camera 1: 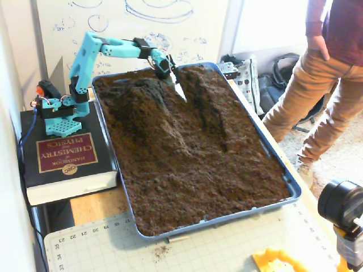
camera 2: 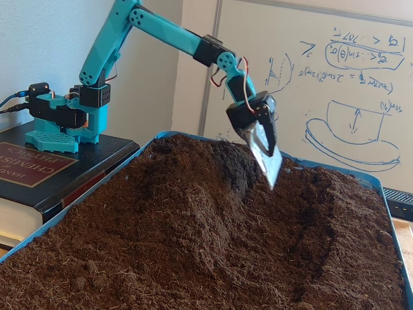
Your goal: Build a berm.
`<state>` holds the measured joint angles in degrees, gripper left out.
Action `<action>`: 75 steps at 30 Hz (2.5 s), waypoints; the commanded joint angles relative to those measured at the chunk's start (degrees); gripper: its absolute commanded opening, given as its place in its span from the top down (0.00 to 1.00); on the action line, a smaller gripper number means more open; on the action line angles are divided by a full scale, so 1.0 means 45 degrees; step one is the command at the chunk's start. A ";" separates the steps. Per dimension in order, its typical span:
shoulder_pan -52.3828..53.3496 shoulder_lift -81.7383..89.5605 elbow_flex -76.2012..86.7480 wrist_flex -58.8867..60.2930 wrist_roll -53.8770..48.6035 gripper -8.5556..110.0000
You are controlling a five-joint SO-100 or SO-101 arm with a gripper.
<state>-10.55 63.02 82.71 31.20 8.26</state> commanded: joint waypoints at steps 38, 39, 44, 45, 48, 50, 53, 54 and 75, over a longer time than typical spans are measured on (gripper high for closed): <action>-0.1328 -0.1523 0.0059 0.0020 0.0547 0.93; -0.1328 -0.1172 0.0430 0.0020 0.0547 0.93; -0.1328 0.0371 0.2070 0.0000 0.0508 0.93; -0.1328 0.0625 0.2363 0.0000 0.0508 0.93; -0.1328 0.1406 0.3066 0.0000 0.0508 0.93; -0.1289 0.1816 0.3281 0.0000 0.0527 0.93; -0.1113 0.2285 0.3105 -0.0176 0.0703 0.93; -0.0859 0.2461 0.2871 -0.0176 0.0723 0.93; 0.4766 -0.6836 -1.1230 -0.0176 -0.4687 0.93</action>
<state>8.35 34.37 45.44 31.20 -7.38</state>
